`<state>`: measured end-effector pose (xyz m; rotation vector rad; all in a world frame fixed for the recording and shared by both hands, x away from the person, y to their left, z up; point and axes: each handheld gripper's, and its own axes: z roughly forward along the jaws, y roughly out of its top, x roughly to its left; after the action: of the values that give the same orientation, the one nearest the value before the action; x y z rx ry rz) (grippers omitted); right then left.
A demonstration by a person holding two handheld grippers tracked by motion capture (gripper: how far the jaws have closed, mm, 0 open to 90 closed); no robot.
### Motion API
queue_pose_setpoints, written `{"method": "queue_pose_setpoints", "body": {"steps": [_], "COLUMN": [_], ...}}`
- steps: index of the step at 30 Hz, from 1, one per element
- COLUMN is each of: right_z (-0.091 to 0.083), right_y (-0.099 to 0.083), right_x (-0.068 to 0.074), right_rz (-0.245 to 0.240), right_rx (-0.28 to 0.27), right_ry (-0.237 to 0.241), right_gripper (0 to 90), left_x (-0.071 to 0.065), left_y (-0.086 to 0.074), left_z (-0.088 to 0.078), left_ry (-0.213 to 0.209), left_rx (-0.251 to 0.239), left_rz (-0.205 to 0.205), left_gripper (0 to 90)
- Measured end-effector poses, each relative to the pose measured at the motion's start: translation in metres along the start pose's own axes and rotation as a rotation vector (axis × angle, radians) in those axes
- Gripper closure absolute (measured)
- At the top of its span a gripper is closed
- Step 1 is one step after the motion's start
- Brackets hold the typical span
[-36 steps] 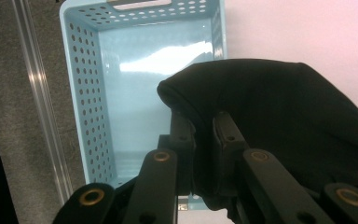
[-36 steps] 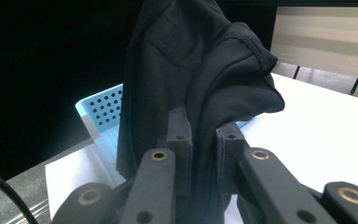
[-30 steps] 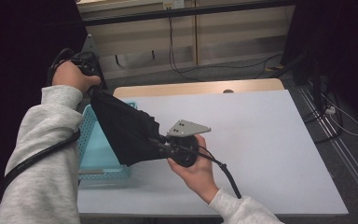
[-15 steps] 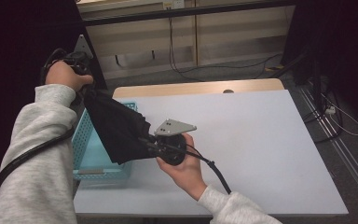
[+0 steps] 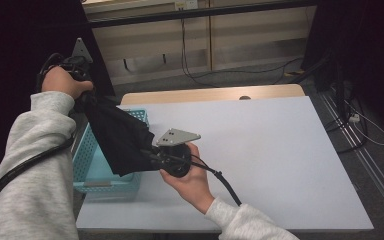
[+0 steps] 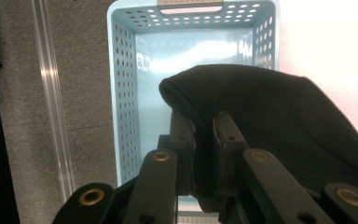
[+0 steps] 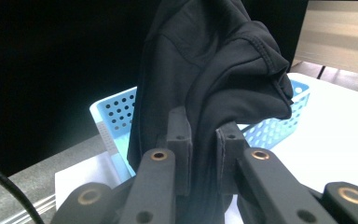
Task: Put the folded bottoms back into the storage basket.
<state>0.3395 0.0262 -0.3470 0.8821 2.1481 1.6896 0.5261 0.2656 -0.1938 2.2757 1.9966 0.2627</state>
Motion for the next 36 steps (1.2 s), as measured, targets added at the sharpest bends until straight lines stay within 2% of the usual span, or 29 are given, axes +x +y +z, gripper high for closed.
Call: {"method": "queue_pose_setpoints", "body": {"steps": [7,13,15,16,17,18,19,20,21,23,25,27,29,32,36], "right_z": [0.014,0.036,0.047,0.052,0.057,0.060,0.061,0.060,0.057,0.044,0.029,0.014,0.000,-0.018,-0.037], "right_y": [-0.002,-0.003,-0.002,-0.001,-0.001,-0.001,-0.002,-0.004,-0.006,-0.009,-0.013,-0.016,-0.019,-0.022,-0.024], "right_x": [0.008,0.016,0.019,0.020,0.021,0.021,0.019,0.016,0.012,0.006,-0.003,-0.014,-0.026,-0.040,-0.054], "right_rz": [-0.010,-0.015,-0.029,-0.035,-0.054,-0.081,-0.093,-0.093,-0.096,-0.119,-0.117,-0.110,-0.119,-0.120,-0.113], "right_rx": [0.004,0.008,0.003,-0.004,-0.009,0.001,0.019,0.039,0.047,0.044,0.031,0.024,0.028,0.030,0.035], "right_ry": [0.010,0.030,0.032,0.037,0.042,0.035,0.026,0.033,0.042,0.020,-0.002,-0.012,-0.046,-0.089,-0.117], "right_gripper": [79.4,79.2,78.5,76.6,69.0,57.0,50.1,45.3,40.2,35.6,29.4,29.0,27.4,25.0,22.3], "left_x": [0.017,0.033,0.040,0.043,0.046,0.049,0.052,0.053,0.053,0.051,0.045,0.038,0.033,0.027,0.020], "left_y": [0.000,0.007,0.011,0.011,0.011,0.009,0.008,0.006,0.004,-0.001,-0.005,-0.009,-0.012,-0.015,-0.019], "left_z": [0.007,0.013,0.017,0.021,0.027,0.035,0.042,0.047,0.053,0.061,0.066,0.068,0.070,0.070,0.071], "left_ry": [0.002,0.012,0.020,0.025,0.032,0.035,0.030,0.038,0.043,0.021,0.010,-0.009,-0.043,-0.062,-0.092], "left_rx": [0.000,-0.007,-0.035,-0.068,-0.099,-0.122,-0.153,-0.155,-0.153,-0.148,-0.160,-0.174,-0.199,-0.200,-0.216], "left_rz": [-0.012,-0.009,0.001,0.021,0.039,0.045,0.055,0.054,0.056,0.062,0.079,0.091,0.090,0.098,0.110], "left_gripper": [81.1,81.1,80.9,80.1,76.7,65.6,47.9,42.9,47.6,42.6,36.9,36.5,33.8,32.9,31.4]}}
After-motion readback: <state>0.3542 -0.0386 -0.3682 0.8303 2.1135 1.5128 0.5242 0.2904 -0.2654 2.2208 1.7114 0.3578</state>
